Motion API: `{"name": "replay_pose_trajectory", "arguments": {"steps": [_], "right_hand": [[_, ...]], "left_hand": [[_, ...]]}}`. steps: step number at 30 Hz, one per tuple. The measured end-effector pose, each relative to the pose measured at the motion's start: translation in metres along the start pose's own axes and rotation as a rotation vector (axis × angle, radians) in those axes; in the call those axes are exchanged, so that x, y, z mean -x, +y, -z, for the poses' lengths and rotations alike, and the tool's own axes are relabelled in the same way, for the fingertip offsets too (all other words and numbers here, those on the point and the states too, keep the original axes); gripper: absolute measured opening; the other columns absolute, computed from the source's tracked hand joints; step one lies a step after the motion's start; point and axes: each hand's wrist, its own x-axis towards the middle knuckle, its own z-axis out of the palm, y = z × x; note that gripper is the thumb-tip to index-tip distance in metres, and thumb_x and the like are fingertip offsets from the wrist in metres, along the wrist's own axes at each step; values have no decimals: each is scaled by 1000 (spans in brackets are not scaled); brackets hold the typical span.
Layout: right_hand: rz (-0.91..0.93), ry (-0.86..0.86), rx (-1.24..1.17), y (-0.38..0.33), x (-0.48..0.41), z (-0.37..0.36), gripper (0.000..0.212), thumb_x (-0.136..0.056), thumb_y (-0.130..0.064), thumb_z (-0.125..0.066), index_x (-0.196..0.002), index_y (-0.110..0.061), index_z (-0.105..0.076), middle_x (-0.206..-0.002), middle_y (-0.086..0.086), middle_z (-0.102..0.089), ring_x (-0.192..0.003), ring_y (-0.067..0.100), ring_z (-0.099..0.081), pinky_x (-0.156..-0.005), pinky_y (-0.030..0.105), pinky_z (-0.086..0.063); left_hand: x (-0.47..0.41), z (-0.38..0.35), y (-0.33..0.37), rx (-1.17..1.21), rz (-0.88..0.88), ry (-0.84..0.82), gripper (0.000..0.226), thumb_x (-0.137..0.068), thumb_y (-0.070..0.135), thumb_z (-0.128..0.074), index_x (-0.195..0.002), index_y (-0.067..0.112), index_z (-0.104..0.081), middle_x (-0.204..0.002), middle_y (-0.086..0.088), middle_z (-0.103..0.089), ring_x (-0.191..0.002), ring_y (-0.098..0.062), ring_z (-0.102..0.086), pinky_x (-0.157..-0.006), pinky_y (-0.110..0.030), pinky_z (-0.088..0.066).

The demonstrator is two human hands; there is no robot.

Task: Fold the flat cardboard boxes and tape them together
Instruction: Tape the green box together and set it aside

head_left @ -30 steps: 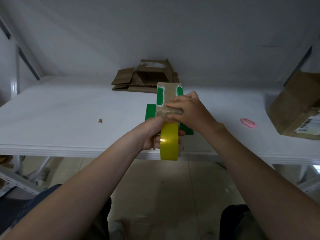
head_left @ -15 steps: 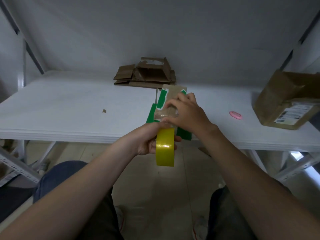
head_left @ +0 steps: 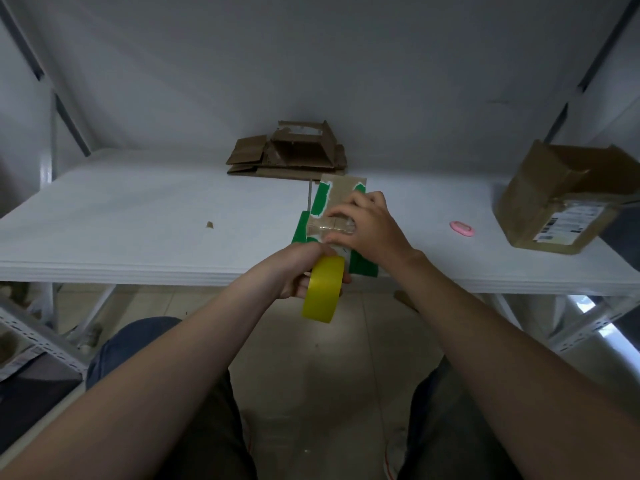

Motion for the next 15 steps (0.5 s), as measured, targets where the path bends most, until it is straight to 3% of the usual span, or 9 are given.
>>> {"name": "replay_pose_trajectory", "arguments": {"steps": [4, 9, 15], "right_hand": [[20, 13, 13, 3, 2, -2, 46, -86, -50, -73, -126, -27, -68, -123, -2, -55, -119, 24, -37, -95, 35, -42], [38, 47, 20, 5, 7, -8, 43, -90, -47, -69, -127, -26, -67, -125, 0, -55, -122, 26, -37, -94, 35, -44], [31, 39, 32, 8, 6, -10, 45, -88, -52, -68, -127, -29, -65, -126, -3, -54, -123, 24, -36, -93, 35, -46]], "left_hand": [[-3, -2, 1, 56, 20, 0, 33, -100, 31, -54, -125, 9, -61, -98, -10, -78, -76, -24, -74, -78, -36, -60], [-6, -3, -2, 99, 26, 26, 28, -97, 31, -52, -110, 10, -67, -94, -11, -77, -78, -26, -72, -87, -40, -56], [-7, -3, -2, 176, 48, 29, 19, -98, 24, -51, -100, 11, -64, -77, -9, -72, -62, -21, -69, -65, -30, -59]]}}
